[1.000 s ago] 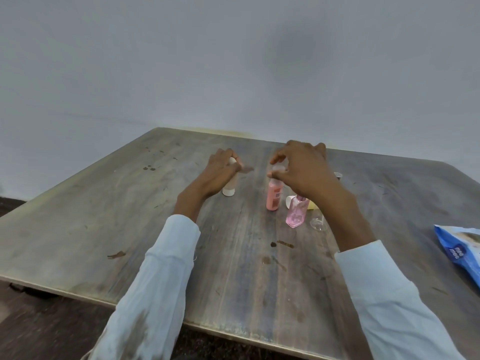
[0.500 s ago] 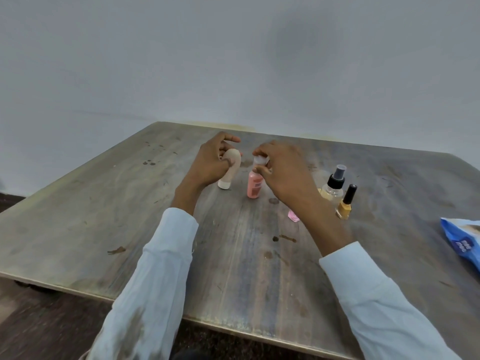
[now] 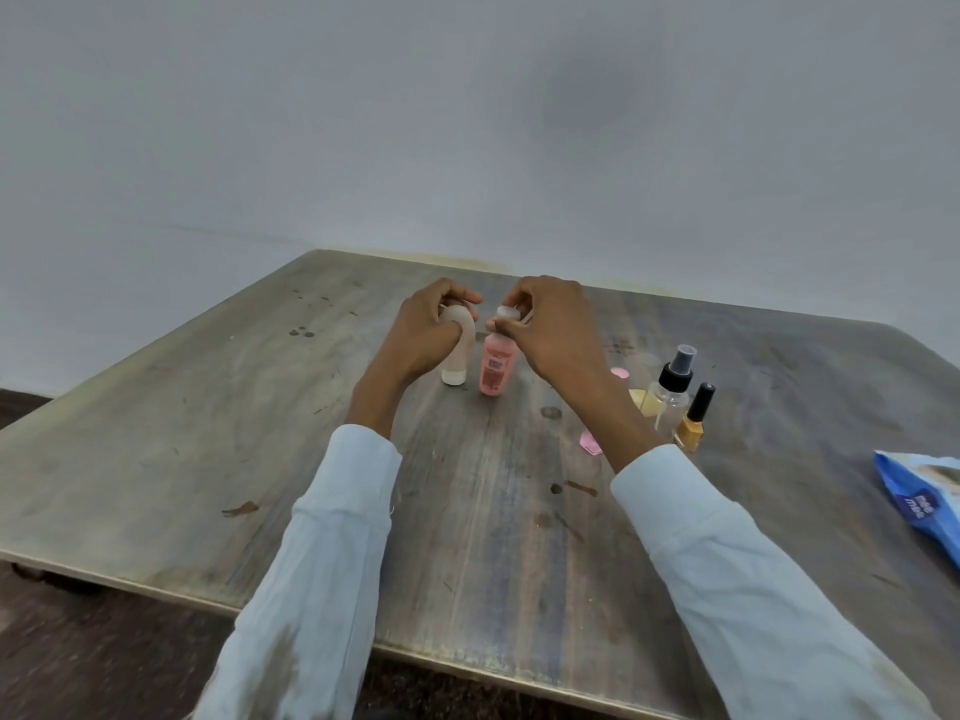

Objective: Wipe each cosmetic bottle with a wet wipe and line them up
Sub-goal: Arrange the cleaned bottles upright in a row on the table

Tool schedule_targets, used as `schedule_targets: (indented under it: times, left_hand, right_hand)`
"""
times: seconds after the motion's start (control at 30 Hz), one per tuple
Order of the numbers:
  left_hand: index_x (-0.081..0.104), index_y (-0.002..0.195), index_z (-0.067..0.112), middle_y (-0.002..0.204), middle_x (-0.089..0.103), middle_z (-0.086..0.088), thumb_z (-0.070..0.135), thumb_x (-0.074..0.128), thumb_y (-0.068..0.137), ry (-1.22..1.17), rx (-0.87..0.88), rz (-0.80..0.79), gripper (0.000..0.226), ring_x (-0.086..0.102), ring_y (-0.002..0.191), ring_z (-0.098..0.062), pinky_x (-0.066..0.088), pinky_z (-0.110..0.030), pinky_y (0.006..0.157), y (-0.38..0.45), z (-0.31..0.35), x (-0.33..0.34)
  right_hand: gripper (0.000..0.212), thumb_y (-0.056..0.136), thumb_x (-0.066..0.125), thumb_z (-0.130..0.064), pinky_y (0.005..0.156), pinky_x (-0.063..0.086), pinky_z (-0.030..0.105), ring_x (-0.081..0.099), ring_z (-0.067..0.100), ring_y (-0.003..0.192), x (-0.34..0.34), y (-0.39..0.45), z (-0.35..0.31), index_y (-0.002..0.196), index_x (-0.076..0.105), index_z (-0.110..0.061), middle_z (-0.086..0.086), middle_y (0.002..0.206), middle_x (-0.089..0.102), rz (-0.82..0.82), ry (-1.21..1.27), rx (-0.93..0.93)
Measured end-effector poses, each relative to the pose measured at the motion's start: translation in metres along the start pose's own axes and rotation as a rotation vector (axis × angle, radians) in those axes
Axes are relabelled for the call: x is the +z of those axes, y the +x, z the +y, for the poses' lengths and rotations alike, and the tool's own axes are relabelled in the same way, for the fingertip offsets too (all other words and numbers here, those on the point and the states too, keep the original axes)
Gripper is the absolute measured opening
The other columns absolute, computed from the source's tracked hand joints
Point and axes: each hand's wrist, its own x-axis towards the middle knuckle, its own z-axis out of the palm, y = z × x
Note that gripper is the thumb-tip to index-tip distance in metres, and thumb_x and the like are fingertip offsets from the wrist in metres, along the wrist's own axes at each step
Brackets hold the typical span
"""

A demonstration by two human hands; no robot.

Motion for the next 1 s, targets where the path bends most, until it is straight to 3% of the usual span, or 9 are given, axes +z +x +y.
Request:
schedule_targets:
  times: [0.2,0.37,0.53,0.6,0.67,0.83,1.0]
  left_hand:
    - [0.072,0.117,0.017,0.107,0.075,0.003,-0.008,0.052,0.084,0.014,-0.003,-0.022,0.046,0.068,0.103,-0.011,0.052,-0.023,0.080,0.000,0.001,0.002]
    - [0.072,0.116,0.016,0.108,0.075,0.001,-0.008,0.050,0.085,0.003,0.002,-0.020,0.044,0.068,0.103,-0.008,0.050,-0.019,0.077,-0.002,0.001,0.002]
    - [0.073,0.113,0.014,0.109,0.074,0.000,-0.007,0.051,0.086,0.009,0.007,-0.009,0.041,0.066,0.101,-0.006,0.048,-0.018,0.076,-0.001,0.002,0.003]
    - [0.074,0.112,0.014,0.108,0.074,0.000,-0.007,0.052,0.086,0.003,0.006,0.005,0.040,0.066,0.099,-0.005,0.048,-0.017,0.075,0.000,0.001,0.002]
    - [0.074,0.111,0.015,0.106,0.076,-0.001,-0.006,0.053,0.087,-0.009,0.007,0.017,0.038,0.068,0.099,-0.008,0.049,-0.019,0.076,-0.001,0.001,0.002]
    - [0.075,0.108,0.014,0.103,0.076,0.000,-0.005,0.053,0.087,-0.029,-0.001,0.013,0.036,0.070,0.100,-0.011,0.052,-0.020,0.077,-0.002,0.002,0.003]
    - [0.075,0.109,0.013,0.101,0.074,0.007,-0.004,0.055,0.087,-0.007,-0.004,0.008,0.035,0.067,0.096,-0.006,0.048,-0.016,0.073,-0.002,0.002,0.004]
  right_hand:
    - [0.025,0.084,0.089,-0.031,0.073,0.054,0.033,0.067,0.015,0.085,0.005,0.001,-0.004,0.099,0.077,-0.014,-0.001,0.094,0.074,-0.037,0.029,-0.007]
    - [0.028,0.086,0.070,-0.007,0.077,0.048,0.027,0.065,0.016,0.094,-0.004,0.007,-0.006,0.112,0.078,-0.015,0.000,0.111,0.074,-0.186,0.008,0.028]
    - [0.022,0.085,0.071,-0.002,0.059,0.042,0.024,0.055,0.009,0.063,-0.013,0.008,-0.008,0.096,0.079,-0.018,0.000,0.084,0.070,-0.291,0.047,0.014]
    - [0.013,0.087,0.078,-0.007,0.066,0.052,0.028,0.066,0.012,0.074,-0.014,0.005,-0.008,0.091,0.077,-0.019,0.001,0.090,0.074,-0.270,0.076,0.005]
    - [0.019,0.087,0.079,-0.004,0.073,0.057,0.030,0.072,0.017,0.086,-0.013,0.004,-0.005,0.086,0.073,-0.021,0.002,0.097,0.076,-0.206,0.102,0.003]
    - [0.024,0.090,0.072,0.000,0.065,0.051,0.011,0.067,-0.004,0.078,-0.006,0.004,0.002,0.093,0.068,-0.023,-0.003,0.100,0.072,-0.134,0.159,-0.007]
    - [0.029,0.089,0.076,-0.001,0.077,0.060,0.027,0.071,0.008,0.091,-0.004,0.003,0.003,0.100,0.065,-0.026,-0.005,0.105,0.072,-0.120,0.181,-0.015]
